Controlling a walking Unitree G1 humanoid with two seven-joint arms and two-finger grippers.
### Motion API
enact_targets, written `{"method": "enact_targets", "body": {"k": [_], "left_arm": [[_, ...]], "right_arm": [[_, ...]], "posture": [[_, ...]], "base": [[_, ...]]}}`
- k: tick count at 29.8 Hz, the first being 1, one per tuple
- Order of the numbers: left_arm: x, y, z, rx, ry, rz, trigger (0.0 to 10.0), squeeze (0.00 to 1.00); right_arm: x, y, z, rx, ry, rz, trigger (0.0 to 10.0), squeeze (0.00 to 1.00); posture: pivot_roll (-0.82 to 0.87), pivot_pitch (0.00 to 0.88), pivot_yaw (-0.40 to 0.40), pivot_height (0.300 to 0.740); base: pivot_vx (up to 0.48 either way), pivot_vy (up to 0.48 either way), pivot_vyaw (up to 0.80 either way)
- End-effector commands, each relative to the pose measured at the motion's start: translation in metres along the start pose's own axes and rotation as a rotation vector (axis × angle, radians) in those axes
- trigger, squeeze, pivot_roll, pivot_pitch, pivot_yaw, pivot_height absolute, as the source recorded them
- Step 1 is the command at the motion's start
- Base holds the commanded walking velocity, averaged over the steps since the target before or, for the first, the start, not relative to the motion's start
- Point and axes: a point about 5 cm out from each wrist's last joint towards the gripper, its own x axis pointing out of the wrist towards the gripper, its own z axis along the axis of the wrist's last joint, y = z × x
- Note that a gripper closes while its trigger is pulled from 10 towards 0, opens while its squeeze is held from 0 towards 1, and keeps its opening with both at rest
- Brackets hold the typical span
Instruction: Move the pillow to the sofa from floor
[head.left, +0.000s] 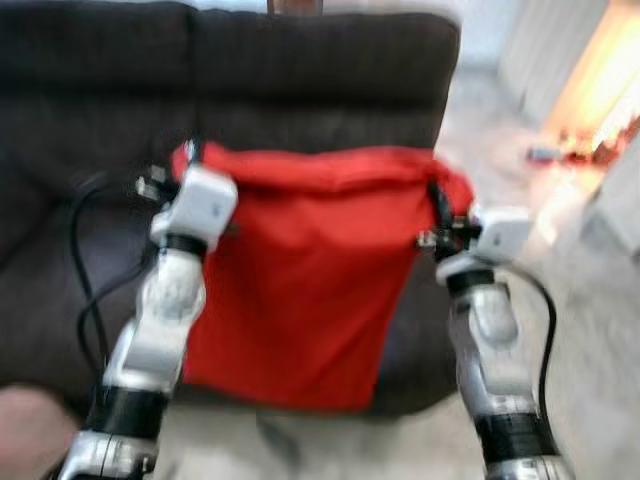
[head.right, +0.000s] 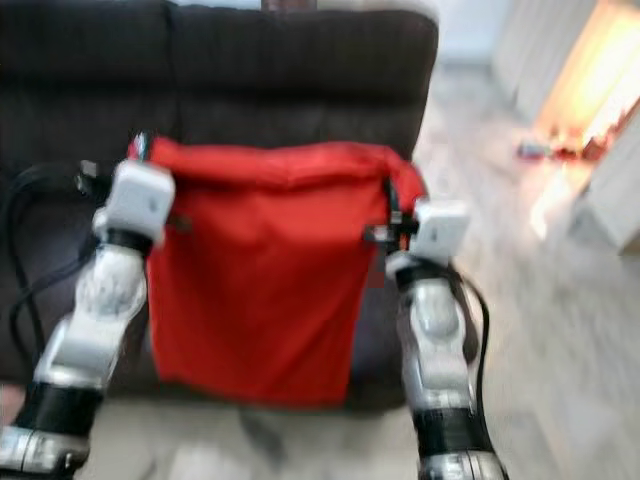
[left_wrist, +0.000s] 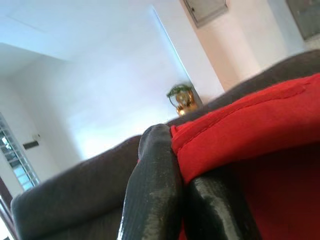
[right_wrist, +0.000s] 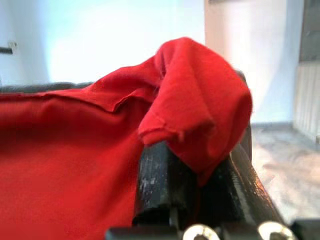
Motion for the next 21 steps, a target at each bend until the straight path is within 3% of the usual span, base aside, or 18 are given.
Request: {"method": "enact_targets", "body": {"k": [1,8,21], "left_arm": [[0.003,0.007,0.010,0.011,-0.043,0.014,10.0,0.00],[0.002,0.010,0.012,0.000,-0.037,0.019,10.0,0.00],[0.001,0.008,0.014,-0.003,-0.033,0.012,10.0,0.00]], "right_arm": [[0.012,0.004,0.026,0.002,-0.126,0.010,10.0,0.00],[0.015,0.005,0.038,0.009,-0.157,0.019,10.0,0.00],[0.016,0.010,0.038,0.022,-0.143,0.049,10.0,0.00]], "posture": [[0.08,0.000,-0.067,0.740],[0.07,0.000,-0.067,0.740],[0.07,0.000,-0.075,0.740]], "base": [[0.439,0.000,0.00],[0.442,0.000,0.00],[0.444,0.000,0.00]]}}
